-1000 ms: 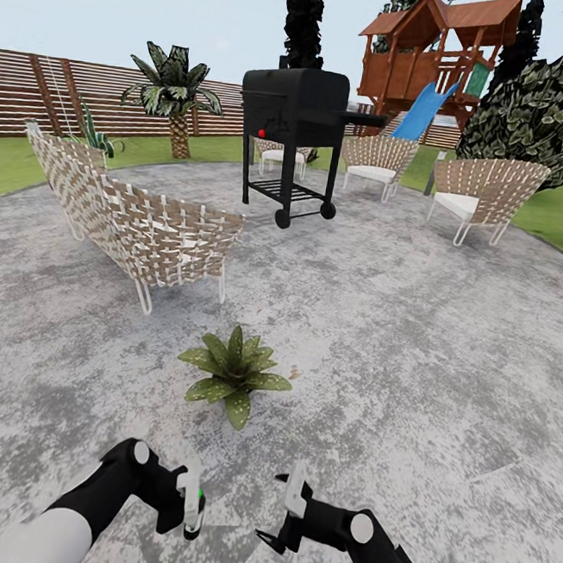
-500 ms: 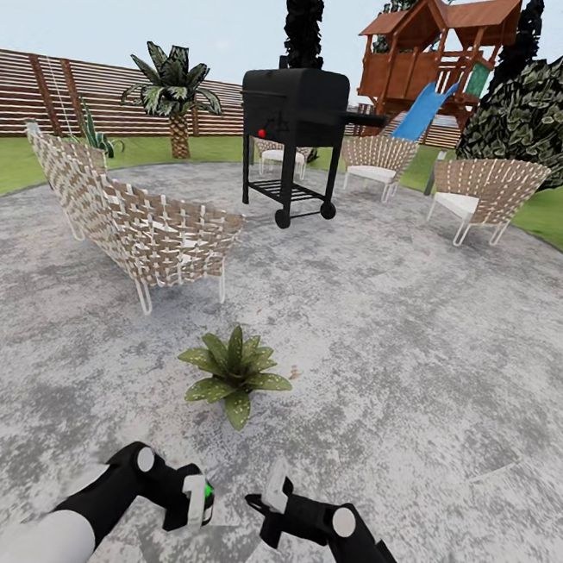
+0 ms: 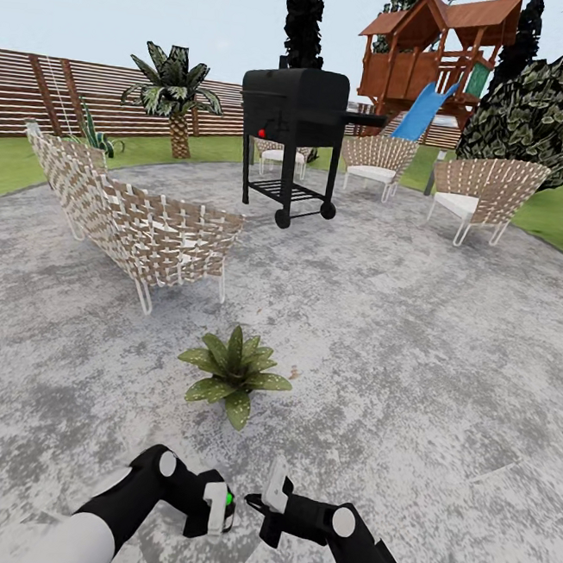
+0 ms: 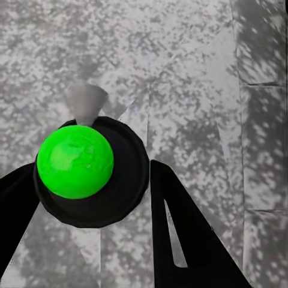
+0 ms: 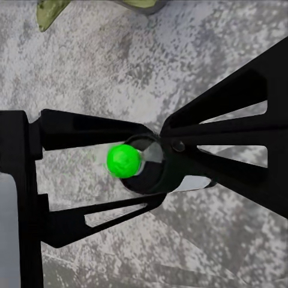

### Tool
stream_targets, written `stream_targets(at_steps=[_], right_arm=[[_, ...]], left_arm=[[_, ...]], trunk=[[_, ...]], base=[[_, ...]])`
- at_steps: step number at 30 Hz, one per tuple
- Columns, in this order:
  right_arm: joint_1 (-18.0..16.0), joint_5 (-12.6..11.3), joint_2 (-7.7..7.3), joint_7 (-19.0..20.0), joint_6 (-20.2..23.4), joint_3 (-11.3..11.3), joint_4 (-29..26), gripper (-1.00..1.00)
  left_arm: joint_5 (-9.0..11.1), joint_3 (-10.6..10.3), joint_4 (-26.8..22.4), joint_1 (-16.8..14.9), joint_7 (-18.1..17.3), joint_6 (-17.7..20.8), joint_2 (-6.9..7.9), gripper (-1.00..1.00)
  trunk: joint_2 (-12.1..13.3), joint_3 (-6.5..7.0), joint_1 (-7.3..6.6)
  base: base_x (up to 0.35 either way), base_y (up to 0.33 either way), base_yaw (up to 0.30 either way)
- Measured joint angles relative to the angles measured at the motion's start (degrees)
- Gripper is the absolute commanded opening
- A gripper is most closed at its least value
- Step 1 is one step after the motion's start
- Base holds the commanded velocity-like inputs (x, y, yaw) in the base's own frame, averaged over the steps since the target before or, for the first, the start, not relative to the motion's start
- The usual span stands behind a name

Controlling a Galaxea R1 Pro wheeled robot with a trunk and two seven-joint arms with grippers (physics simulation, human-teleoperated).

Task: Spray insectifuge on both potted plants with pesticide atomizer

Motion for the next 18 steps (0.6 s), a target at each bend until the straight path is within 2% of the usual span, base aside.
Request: stream_targets(at_steps=[9,18], right_arm=[[0.0,0.09,-0.02,0.0,-0.02,-0.12,0.27,-1.0],[0.0,0.09,-0.02,-0.09,-0.03,-0.15,0.34,-1.0]], left_arm=[[-0.03,-0.21,-0.16,0.0,-0.03,-0.02,-1.62,-1.0],[0.02,-0.21,-0.49,0.0,-0.03,-0.02,-2.51,-1.0]], trunk=[[0.0,0.0,0.0],[0.0,0.0,0.0]], base=[[0.0,0.0,0.0],[0.0,0.0,0.0]])
